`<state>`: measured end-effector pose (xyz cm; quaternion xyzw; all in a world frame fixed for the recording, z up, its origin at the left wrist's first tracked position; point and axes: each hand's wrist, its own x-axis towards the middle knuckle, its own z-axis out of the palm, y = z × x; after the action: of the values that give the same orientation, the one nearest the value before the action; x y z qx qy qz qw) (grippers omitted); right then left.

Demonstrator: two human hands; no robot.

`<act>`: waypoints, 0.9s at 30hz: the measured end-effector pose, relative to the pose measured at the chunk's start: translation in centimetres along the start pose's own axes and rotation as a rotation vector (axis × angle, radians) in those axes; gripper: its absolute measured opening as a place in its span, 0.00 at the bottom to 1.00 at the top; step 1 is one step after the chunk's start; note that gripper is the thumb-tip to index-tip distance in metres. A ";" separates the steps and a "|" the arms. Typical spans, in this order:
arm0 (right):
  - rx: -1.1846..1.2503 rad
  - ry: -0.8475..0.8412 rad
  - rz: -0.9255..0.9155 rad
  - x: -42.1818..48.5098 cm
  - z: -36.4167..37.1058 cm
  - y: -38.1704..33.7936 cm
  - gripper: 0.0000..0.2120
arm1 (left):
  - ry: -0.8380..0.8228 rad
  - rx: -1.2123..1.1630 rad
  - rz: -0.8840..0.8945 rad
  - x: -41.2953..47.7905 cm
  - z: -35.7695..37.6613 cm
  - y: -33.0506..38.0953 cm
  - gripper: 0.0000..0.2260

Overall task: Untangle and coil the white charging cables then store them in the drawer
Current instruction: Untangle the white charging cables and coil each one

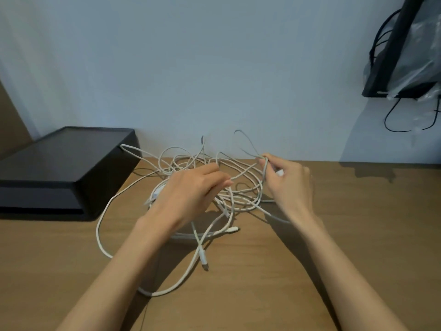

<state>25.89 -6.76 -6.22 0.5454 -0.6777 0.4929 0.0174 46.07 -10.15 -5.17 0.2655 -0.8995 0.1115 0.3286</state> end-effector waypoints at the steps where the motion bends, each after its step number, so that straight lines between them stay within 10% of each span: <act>1: -0.097 0.027 -0.059 -0.1 -0.1 0.0 0.09 | 0.037 0.043 0.049 0.1 0.0 0.1 0.15; 8: -0.450 -0.206 -0.480 -0.5 -0.4 -0.3 0.10 | 0.201 0.244 0.164 0.6 -1.4 0.1 0.11; 15: -0.334 -0.541 -0.454 -0.9 -1.3 -2.4 0.11 | 0.231 0.032 -0.023 0.2 -2.7 -1.6 0.09; 27: 0.688 -0.943 -0.166 -1.7 -2.0 -4.0 0.09 | 0.116 -0.802 -0.388 0.2 -3.8 -2.3 0.05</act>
<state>28.55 -3.80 -3.59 0.7311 -0.3685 0.3859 -0.4252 49.29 -10.74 -2.09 0.2742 -0.7852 -0.2950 0.4704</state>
